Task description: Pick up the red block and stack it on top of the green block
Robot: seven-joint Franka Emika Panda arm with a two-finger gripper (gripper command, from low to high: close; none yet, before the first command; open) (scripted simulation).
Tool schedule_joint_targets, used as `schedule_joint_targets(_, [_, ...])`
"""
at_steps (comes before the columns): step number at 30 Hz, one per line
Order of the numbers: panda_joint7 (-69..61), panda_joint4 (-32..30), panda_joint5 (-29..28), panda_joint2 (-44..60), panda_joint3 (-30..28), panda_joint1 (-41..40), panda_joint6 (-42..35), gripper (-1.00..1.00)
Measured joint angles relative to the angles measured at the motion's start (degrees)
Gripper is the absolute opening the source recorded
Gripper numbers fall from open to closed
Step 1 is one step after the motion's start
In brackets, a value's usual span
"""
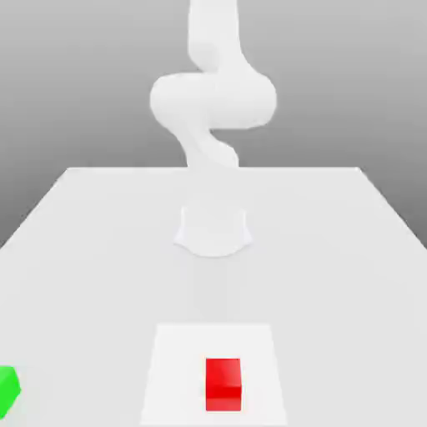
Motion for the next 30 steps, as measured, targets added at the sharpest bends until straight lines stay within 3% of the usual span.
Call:
schedule_joint_targets(23, [1.1, -12.67, -0.45, 48.13, 1.05, 0.4, 20.85, 0.0])
schedule_joint_targets(28, [1.17, -11.83, -0.53, 58.5, 0.53, 0.92, 28.9, 0.0])
schedule_joint_targets(29, [1.23, -11.6, -0.6, 60.06, 0.44, 1.0, 30.22, -1.0])
schedule_joint_targets(30, [1.23, -11.6, -0.6, 60.06, 0.44, 1.0, 30.22, -1.0])
